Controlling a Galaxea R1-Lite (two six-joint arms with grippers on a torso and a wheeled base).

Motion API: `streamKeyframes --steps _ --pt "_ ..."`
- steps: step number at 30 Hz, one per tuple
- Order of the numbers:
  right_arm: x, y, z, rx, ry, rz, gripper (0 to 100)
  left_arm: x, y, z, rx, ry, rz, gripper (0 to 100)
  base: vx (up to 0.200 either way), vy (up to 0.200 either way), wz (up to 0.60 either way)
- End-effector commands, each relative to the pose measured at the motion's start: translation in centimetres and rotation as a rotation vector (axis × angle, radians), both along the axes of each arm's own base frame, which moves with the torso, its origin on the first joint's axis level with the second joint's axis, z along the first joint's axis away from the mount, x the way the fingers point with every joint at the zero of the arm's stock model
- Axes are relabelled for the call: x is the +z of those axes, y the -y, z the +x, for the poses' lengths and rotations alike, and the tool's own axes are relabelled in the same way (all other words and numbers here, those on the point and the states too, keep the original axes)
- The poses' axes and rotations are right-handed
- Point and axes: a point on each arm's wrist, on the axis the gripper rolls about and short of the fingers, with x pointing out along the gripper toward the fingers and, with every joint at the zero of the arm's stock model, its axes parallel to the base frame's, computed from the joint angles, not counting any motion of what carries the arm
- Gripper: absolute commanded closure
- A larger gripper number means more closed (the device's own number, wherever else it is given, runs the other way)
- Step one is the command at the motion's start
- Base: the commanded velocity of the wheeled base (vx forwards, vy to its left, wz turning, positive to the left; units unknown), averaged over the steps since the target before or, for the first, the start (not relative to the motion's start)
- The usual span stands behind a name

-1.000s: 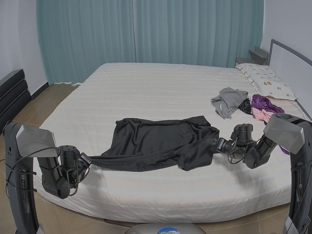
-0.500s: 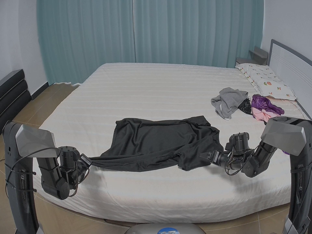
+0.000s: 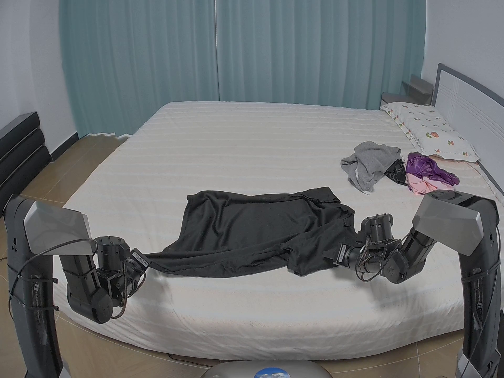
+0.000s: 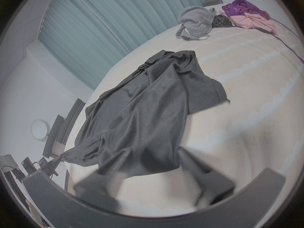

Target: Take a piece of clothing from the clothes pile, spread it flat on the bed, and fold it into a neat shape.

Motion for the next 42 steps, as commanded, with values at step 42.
streamKeyframes --steps 42 --pt "5.0 8.8 -19.6 -0.039 -0.233 -0.029 100 0.6 2.0 -8.8 -0.291 -0.231 0.260 100 0.000 0.000 0.00"
